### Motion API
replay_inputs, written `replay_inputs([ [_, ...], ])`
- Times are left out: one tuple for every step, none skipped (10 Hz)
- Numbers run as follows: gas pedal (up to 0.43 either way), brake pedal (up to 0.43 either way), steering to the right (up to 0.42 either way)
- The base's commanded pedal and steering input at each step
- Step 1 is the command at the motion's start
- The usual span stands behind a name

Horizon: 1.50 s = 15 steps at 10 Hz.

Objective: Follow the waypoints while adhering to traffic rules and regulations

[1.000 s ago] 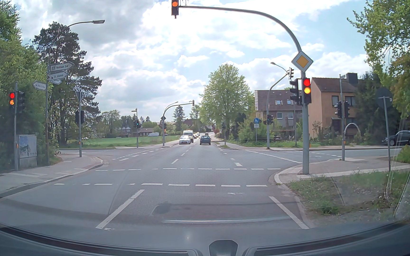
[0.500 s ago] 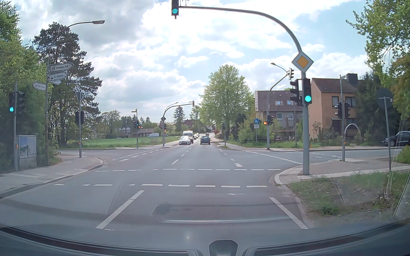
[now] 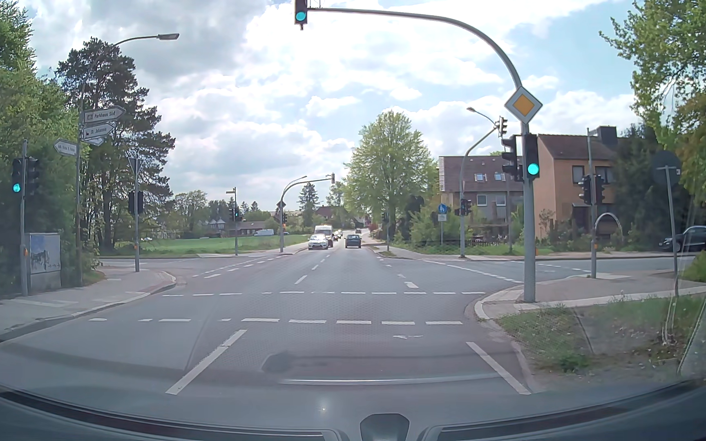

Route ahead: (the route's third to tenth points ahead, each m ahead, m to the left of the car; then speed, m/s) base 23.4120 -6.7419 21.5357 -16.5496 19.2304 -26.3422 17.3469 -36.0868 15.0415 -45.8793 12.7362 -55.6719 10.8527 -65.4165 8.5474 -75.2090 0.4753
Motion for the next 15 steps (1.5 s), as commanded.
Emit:
replay_inputs([
  [0.0,0.0,-0.01],
  [0.0,0.0,-0.01],
  [0.0,0.0,-0.01],
  [0.0,0.0,-0.008],
  [0.0,0.0,-0.006],
  [0.008,0.0,-0.003],
  [0.047,0.0,-0.002],
  [0.059,0.0,-0.002],
  [0.059,0.0,-0.001],
  [0.059,0.0,-0.001],
  [0.059,0.0,-0.001],
  [0.059,0.0,-0.001],
  [0.059,0.0,0.0],
  [0.067,0.0,0.001],
  [0.067,0.0,0.002],
])
